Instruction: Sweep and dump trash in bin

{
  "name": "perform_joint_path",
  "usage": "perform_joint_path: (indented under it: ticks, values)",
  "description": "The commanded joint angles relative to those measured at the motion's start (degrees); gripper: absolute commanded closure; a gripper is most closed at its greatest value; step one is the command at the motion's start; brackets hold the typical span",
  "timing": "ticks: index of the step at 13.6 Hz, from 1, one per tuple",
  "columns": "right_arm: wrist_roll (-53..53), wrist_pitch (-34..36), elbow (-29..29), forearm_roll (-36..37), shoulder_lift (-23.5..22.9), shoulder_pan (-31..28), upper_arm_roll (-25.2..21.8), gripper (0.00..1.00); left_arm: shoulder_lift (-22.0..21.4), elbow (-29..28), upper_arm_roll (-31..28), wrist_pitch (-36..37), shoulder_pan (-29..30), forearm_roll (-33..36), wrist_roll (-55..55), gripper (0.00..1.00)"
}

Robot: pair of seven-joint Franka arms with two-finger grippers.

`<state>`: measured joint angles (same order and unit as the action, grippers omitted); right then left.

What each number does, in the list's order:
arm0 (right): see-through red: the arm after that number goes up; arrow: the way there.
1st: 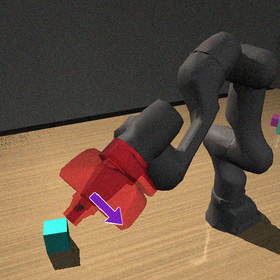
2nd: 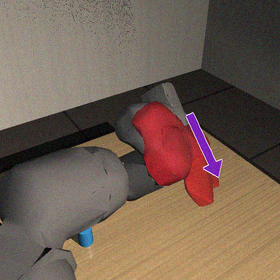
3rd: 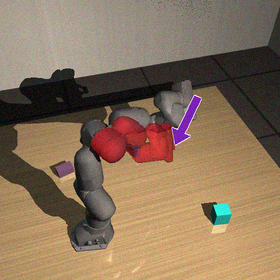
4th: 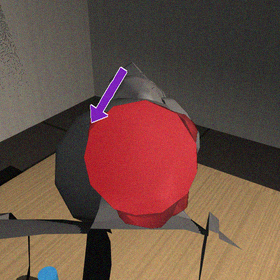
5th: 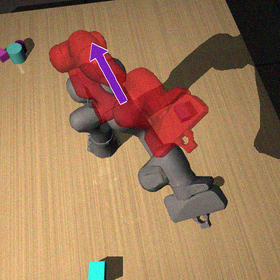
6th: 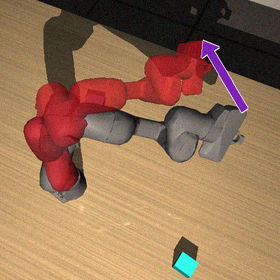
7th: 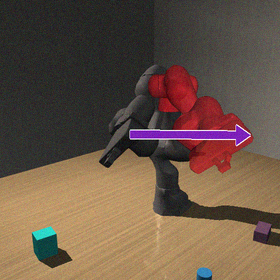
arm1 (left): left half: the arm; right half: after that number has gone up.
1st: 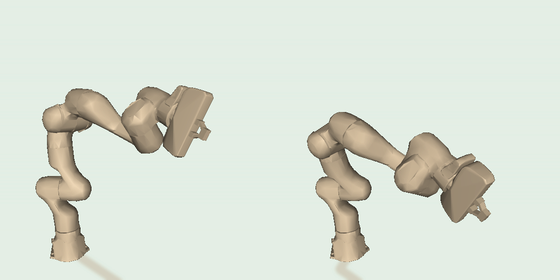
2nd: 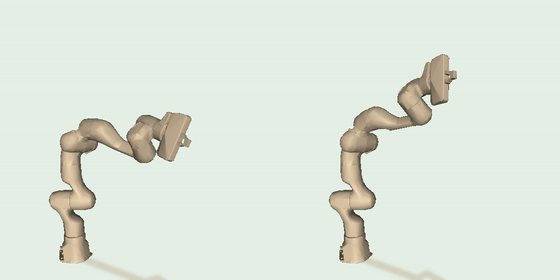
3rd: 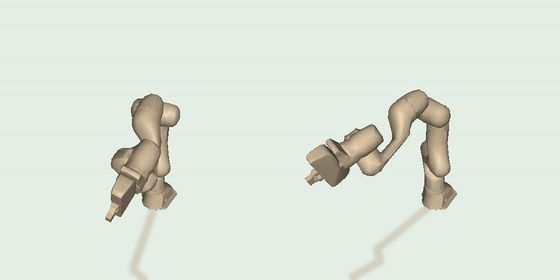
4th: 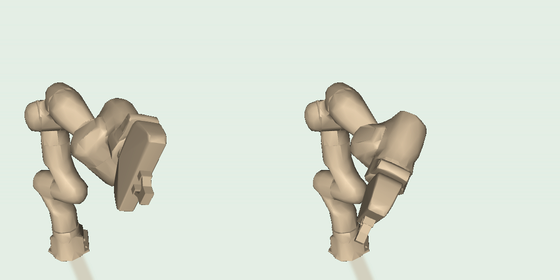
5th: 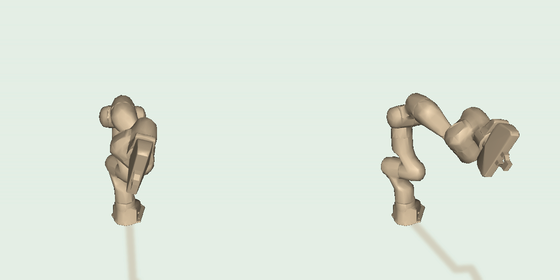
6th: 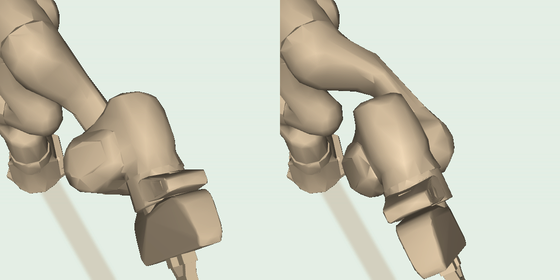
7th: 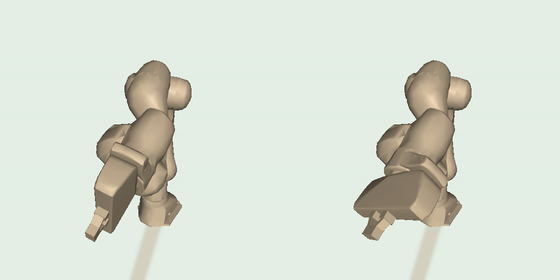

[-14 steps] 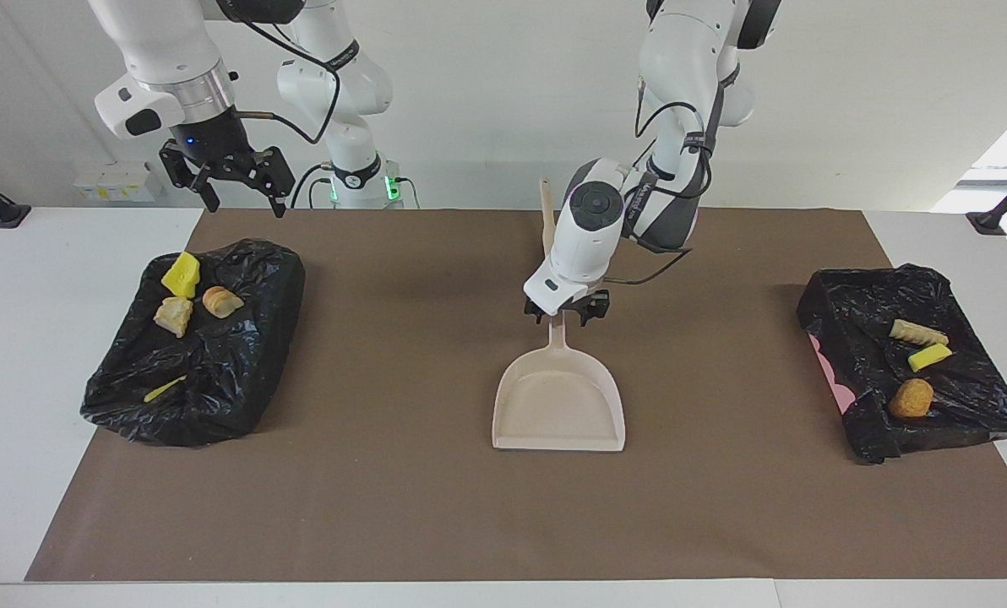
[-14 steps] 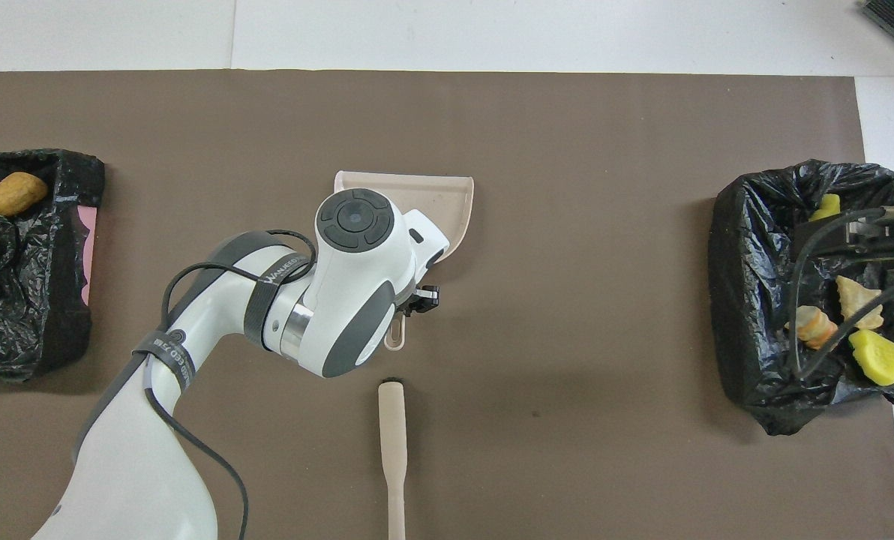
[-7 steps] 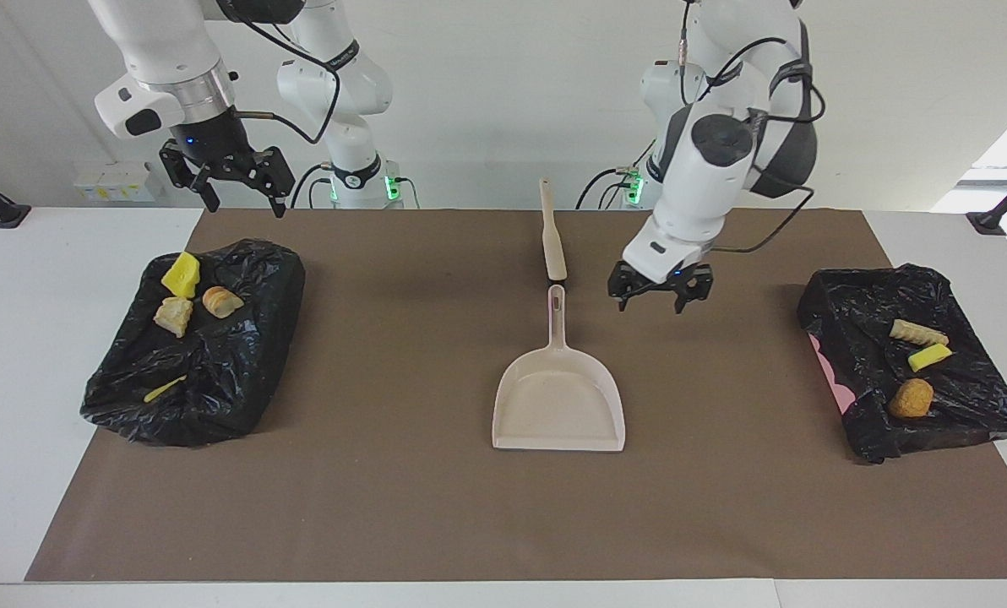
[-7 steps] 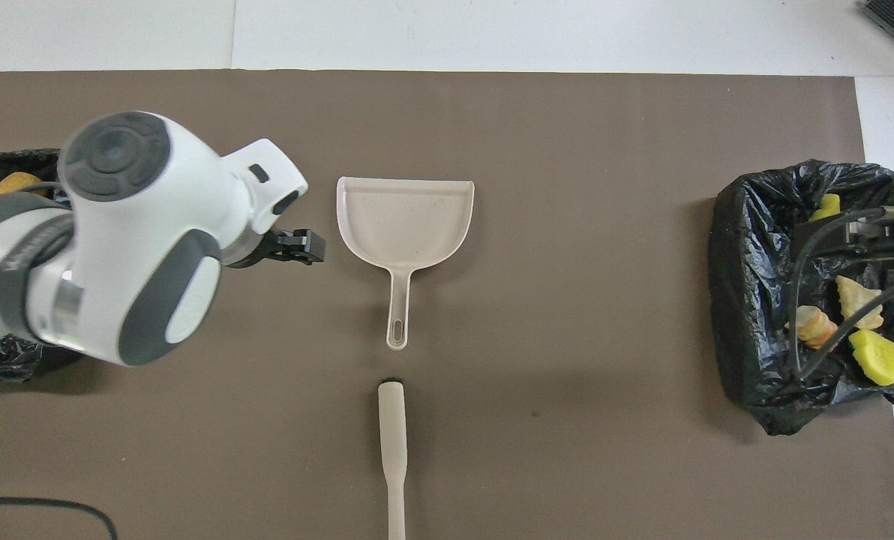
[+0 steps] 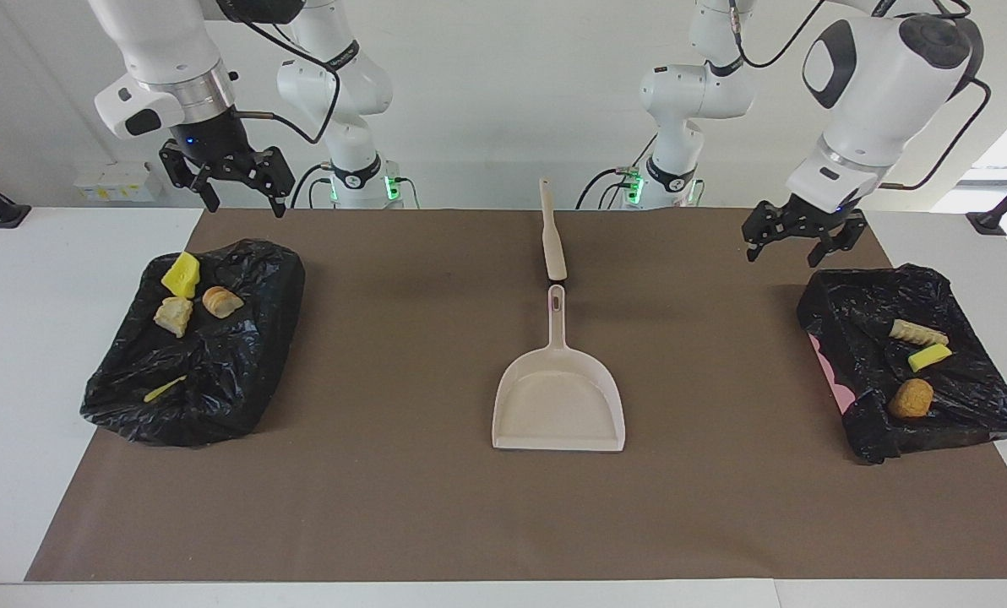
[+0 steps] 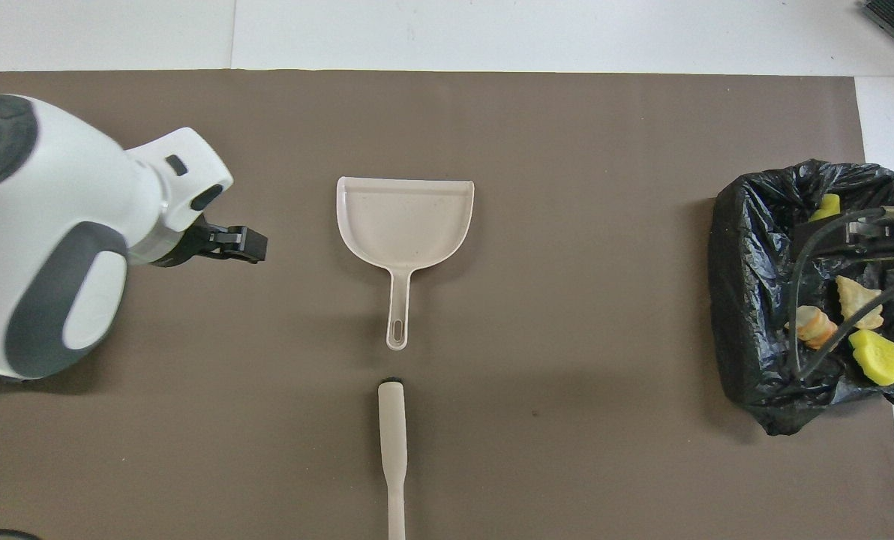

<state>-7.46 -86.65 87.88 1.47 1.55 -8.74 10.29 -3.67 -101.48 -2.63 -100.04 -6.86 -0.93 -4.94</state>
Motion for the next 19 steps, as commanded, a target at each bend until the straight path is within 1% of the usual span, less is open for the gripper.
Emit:
perform_joint_path:
  ticks: [1,3,5,7,8,11,19]
  values:
    - [-0.4,0.3,1.3,-0.2,1.3,-0.8,0.4,0.00,-0.9,3.6,0.5,3.3,2.1,0.6,-0.8,0.00]
    - [-0.4,0.2,1.3,-0.2,1.3,-0.8,0.4,0.00,-0.5,7.9,0.4,7.0,3.1,0.7,-2.7,0.00]
    - [-0.4,0.2,1.3,-0.2,1.3,-0.8,0.4,0.00,-0.2,9.4,0.4,9.5,4.0,0.8,-3.9,0.00]
    - [-0.4,0.3,1.3,-0.2,1.3,-0.8,0.4,0.00,2.0,13.0,0.4,11.7,4.0,0.8,-3.9,0.00]
    - [-0.4,0.3,1.3,-0.2,1.3,-0.8,0.4,0.00,2.1,13.6,0.4,11.9,4.0,0.8,-4.0,0.00]
    - [-0.4,0.2,1.3,-0.2,1.3,-0.8,0.4,0.00,0.5,11.7,0.6,13.8,4.0,0.8,-3.7,0.00]
    - [-0.4,0.3,1.3,-0.2,1.3,-0.8,0.4,0.00,0.7,11.8,0.7,13.1,4.0,0.8,-3.1,0.00]
